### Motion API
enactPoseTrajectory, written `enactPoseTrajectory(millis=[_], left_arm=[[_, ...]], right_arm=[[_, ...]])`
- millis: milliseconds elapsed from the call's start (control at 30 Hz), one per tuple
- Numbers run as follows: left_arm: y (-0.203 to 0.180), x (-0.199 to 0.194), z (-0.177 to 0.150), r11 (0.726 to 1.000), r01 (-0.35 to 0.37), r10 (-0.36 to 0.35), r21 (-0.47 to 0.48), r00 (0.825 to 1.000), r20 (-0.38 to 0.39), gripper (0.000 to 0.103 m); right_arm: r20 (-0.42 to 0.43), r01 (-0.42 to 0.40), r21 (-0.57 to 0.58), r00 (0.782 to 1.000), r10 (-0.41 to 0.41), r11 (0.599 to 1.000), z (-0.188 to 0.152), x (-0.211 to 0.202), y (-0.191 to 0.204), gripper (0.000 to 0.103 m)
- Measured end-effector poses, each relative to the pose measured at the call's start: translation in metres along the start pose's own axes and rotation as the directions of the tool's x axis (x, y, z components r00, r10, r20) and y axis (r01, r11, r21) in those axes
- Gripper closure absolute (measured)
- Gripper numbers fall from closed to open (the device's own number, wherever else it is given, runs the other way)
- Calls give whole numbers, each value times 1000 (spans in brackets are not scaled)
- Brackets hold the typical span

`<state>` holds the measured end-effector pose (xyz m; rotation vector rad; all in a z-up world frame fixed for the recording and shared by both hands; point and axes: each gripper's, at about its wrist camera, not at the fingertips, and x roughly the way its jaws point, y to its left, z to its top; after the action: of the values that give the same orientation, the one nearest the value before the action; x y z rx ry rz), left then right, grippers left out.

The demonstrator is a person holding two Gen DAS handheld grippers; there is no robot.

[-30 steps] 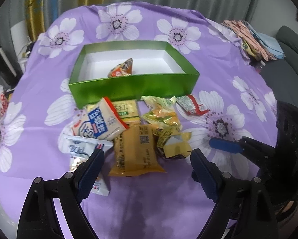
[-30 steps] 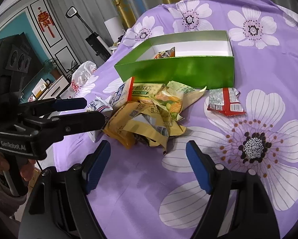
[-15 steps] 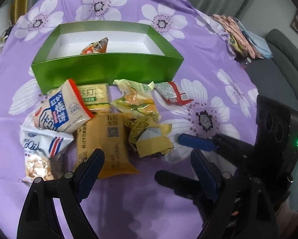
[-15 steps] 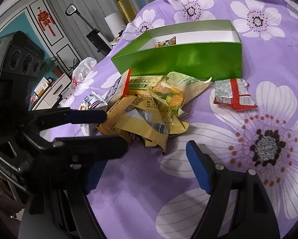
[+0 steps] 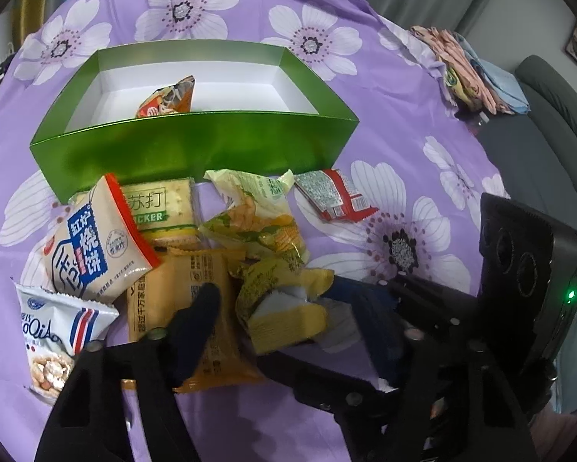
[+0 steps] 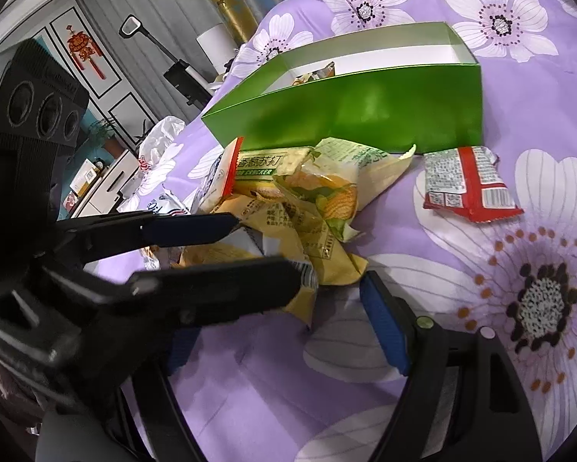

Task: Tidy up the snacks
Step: 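Grasp the yellow snack packet beside the pile with the left tool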

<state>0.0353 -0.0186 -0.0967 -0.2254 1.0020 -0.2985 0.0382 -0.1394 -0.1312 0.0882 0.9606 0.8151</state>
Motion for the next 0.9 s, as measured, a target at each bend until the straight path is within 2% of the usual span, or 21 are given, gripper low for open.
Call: enactPoseTrajectory(millis=[67, 233, 300, 467, 600, 900], left_arm=[[0, 0, 1, 1000, 3, -3, 4, 1000, 0, 45], [5, 8, 0, 1000, -6, 6, -2, 999, -34, 51], [9, 9, 0, 1000, -1, 1, -20, 999, -36, 51], [9, 8, -2, 1000, -1, 1, -28, 1000, -29, 51], [6, 3, -4, 1000, 6, -6, -26, 1000, -23, 51], [-6, -18, -7, 1000, 15, -15, -8, 1000, 10, 51]], right_arm=[[6, -10, 9, 1000, 10, 1000, 1, 0, -2, 29], [3, -18, 16, 1000, 18, 1000, 1, 2, -5, 39], [2, -17, 9, 1000, 17, 1000, 0, 3, -3, 45], [13, -13, 5, 1000, 13, 1000, -1, 1, -1, 48], [38, -12, -10, 999, 13, 1000, -2, -6, 5, 55], [80, -6, -51, 997, 10, 999, -3, -29, 20, 60]])
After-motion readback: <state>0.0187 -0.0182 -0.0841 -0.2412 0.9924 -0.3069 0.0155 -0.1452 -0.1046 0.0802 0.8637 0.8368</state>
